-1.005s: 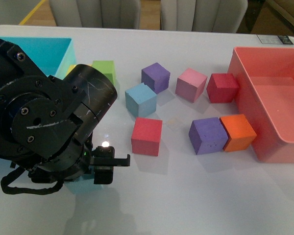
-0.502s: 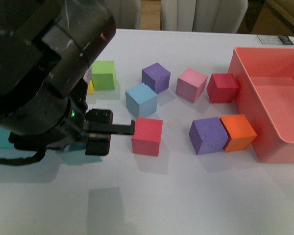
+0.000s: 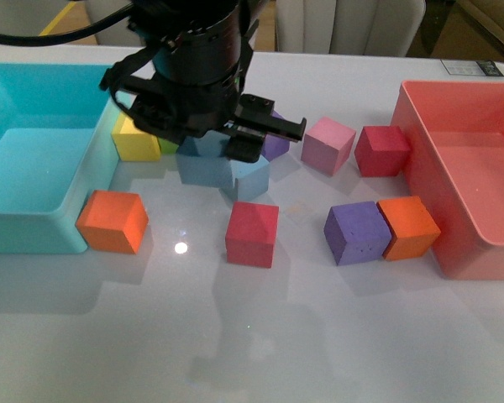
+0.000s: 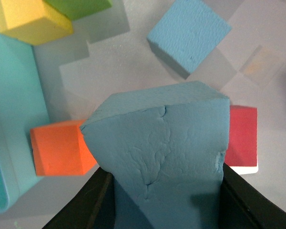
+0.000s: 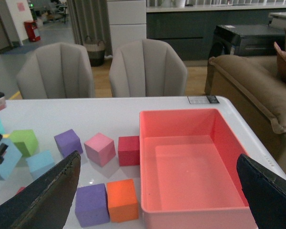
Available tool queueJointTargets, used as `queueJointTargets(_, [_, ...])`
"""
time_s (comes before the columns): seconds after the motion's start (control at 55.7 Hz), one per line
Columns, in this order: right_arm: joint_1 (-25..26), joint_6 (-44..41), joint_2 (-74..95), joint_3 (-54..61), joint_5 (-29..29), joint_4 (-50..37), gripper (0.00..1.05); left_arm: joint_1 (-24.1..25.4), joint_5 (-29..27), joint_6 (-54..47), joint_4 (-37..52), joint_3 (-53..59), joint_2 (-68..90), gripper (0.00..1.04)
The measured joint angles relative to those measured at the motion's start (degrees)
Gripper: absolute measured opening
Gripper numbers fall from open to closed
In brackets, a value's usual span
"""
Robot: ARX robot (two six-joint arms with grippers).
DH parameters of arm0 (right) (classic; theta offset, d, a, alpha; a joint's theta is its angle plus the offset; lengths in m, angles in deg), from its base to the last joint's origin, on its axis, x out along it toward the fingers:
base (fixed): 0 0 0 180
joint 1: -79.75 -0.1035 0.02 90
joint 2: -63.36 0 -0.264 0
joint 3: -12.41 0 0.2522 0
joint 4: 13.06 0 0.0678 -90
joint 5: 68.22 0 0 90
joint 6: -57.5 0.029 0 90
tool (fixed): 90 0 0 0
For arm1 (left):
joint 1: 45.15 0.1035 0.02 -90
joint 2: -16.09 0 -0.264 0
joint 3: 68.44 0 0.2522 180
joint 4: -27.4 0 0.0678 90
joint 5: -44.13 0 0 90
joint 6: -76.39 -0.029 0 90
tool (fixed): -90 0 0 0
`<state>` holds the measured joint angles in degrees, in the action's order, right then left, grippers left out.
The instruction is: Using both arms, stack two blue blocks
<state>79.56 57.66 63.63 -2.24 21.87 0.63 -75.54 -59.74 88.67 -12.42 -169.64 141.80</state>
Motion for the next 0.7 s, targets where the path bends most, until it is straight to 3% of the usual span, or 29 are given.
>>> queueJointTargets(0.377, [0.00, 0.00, 0.00, 0.00, 0.00, 0.00, 0.96, 0.74, -1.18, -6.64, -10.14, -25.79, 15.72, 0.43])
queueJointTargets(0.7, [0.00, -0.02, 0.00, 0.00, 0.00, 0.00, 0.96, 1.95, -1.11, -8.48, -14.43, -33.97, 22.05, 0.43])
